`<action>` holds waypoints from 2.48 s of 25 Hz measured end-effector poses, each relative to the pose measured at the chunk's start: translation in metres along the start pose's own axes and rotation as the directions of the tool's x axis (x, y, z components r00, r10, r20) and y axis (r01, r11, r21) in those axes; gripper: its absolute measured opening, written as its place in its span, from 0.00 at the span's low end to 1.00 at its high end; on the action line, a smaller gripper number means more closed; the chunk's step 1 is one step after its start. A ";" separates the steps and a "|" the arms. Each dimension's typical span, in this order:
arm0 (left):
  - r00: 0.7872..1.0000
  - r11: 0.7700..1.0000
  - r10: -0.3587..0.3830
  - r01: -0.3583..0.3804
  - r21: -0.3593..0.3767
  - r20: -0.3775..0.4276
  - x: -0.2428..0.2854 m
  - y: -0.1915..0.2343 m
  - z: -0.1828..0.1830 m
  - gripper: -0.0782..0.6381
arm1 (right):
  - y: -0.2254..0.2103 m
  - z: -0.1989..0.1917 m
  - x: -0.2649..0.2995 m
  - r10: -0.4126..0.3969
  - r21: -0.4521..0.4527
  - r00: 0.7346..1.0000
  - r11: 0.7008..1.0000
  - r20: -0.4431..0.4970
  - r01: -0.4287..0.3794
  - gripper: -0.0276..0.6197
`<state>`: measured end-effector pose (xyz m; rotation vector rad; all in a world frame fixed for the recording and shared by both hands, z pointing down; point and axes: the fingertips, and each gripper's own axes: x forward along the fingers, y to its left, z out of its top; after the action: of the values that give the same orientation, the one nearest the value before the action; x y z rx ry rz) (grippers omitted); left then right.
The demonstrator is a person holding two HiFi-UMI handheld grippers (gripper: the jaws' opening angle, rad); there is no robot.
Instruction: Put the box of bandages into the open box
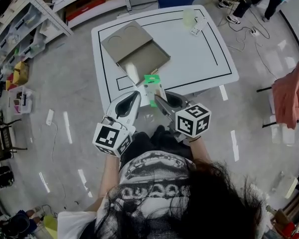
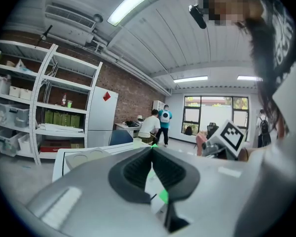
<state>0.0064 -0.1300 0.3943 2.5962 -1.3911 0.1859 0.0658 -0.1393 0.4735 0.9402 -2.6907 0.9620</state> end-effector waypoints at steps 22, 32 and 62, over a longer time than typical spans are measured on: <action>0.999 0.999 0.033 -0.033 0.014 -0.003 0.013 0.061 0.015 0.11 | -0.021 0.025 0.055 0.018 -0.070 0.996 0.997 -0.090 -0.024 0.19; 1.000 1.000 0.005 -0.005 0.010 0.005 0.009 0.104 0.021 0.11 | -0.042 0.033 0.126 0.029 -0.239 0.962 0.966 -0.273 -0.097 0.19; 0.997 0.997 0.069 -0.068 -0.040 0.020 -0.017 0.182 0.013 0.11 | -0.110 -0.037 0.250 0.051 -0.188 0.433 0.851 -0.900 -0.491 0.20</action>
<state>-0.1545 -0.2173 0.3981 2.5280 -1.4769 0.1401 -0.0703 -0.3117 0.6405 -0.1641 -1.9593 0.5653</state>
